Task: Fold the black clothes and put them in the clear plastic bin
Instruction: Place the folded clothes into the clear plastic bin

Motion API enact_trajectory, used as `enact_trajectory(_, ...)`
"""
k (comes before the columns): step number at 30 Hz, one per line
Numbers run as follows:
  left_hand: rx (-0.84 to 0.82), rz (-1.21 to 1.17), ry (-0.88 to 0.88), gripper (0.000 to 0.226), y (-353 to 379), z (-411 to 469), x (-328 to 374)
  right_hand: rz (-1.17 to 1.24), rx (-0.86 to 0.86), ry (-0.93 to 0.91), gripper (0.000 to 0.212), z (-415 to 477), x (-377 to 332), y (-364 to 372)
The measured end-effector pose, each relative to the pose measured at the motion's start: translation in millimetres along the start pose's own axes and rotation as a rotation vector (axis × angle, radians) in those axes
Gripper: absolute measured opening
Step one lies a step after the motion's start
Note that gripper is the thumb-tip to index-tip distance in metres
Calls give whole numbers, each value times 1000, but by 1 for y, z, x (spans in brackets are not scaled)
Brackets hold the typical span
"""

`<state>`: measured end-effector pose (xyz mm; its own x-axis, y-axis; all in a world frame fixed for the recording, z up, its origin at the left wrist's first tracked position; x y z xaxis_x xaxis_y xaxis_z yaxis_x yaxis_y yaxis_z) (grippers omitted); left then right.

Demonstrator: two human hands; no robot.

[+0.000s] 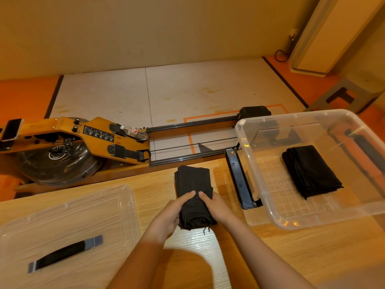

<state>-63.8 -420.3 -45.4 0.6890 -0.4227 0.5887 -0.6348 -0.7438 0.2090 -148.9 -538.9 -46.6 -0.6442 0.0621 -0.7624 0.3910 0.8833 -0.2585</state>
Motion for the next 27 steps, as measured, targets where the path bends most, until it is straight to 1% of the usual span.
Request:
enact_trajectory(3,-21,-28,8,59,2,-8,1,85,-45,16,36,-5,-2,-4)
enact_trajectory(6,-3,-81,23,51,4,-15,1,153,-56,40,38,-10,-5,-6)
enact_trajectory(9,11,-129,51,57,3,-24,2,140,-71,3,34,-18,-14,-2)
enact_trajectory(11,18,-178,80,55,0,-32,4,92,-67,-41,34,-20,-20,4)
enact_trajectory(12,24,-212,95,52,-2,-36,5,63,-57,-68,37,-20,-22,7)
enact_trajectory(13,23,-241,109,49,-4,-41,6,35,-54,-75,45,-23,-26,11)
enact_trajectory(14,17,-266,121,46,-6,-46,8,22,-45,-85,59,-22,-27,15)
enact_trajectory(16,8,-308,149,42,-13,-55,12,83,-63,-42,88,-23,-31,18)
enact_trajectory(17,13,-320,167,42,-16,-60,15,133,-92,-25,93,-27,-37,18)
enact_trajectory(18,25,-325,184,42,-19,-65,20,183,-125,-13,87,-29,-41,18)
enact_trajectory(19,33,-328,203,43,-21,-70,24,235,-168,5,78,-32,-47,17)
enact_trajectory(20,38,-325,217,44,-24,-74,29,276,-207,13,75,-35,-52,16)
enact_trajectory(23,48,-300,243,50,-30,-85,42,297,-290,-38,86,-42,-69,14)
enact_trajectory(26,30,-299,266,56,-34,-96,52,364,-346,-82,83,-52,-83,11)
enact_trajectory(27,21,-319,277,53,-35,-99,54,427,-374,-69,84,-54,-84,9)
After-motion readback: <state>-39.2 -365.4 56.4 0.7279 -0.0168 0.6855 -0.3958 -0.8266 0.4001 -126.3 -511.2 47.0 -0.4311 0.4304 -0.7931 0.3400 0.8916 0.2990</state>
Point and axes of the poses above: each hand's wrist, its own z-axis towards the middle knuckle, its own y-axis out of the palm, x = y × z, the point moved 2 cm from there along z, towards the middle knuckle
